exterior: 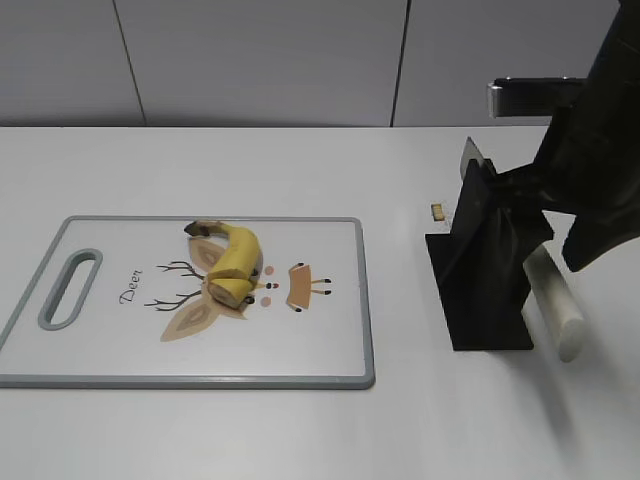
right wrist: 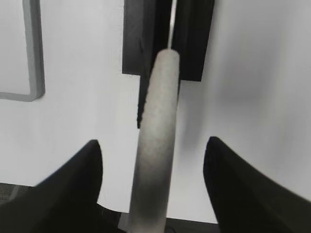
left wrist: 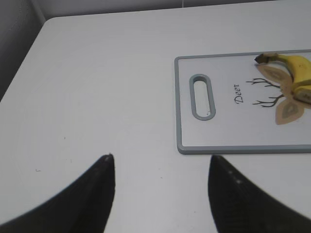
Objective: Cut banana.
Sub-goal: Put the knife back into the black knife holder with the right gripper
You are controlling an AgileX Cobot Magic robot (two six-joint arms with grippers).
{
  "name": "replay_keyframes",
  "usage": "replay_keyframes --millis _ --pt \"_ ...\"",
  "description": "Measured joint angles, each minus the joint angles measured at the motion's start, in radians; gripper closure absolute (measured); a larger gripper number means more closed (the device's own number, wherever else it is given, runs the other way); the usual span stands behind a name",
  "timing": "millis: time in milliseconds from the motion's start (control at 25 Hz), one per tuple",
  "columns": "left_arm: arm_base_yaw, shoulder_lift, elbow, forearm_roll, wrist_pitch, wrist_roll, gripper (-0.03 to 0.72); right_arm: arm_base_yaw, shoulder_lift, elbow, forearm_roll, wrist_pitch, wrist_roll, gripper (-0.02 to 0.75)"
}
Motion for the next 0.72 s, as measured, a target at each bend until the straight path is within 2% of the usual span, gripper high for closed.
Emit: replay_keyframes --millis 280,440,720 --pt "0.000 0.000 0.000 0.000 0.000 0.000 0.111 0.000 -0.134 -0.002 -0.029 0.024 -0.109 0.217" --pt "0.000 0.000 0.000 0.000 0.000 0.000 0.111 0.000 -0.281 0.007 -0.005 0.043 -0.177 0.217" --pt "0.000 0.000 0.000 -0.004 0.000 0.000 0.112 0.000 -0.588 0.169 0.041 0.040 -0.229 0.216"
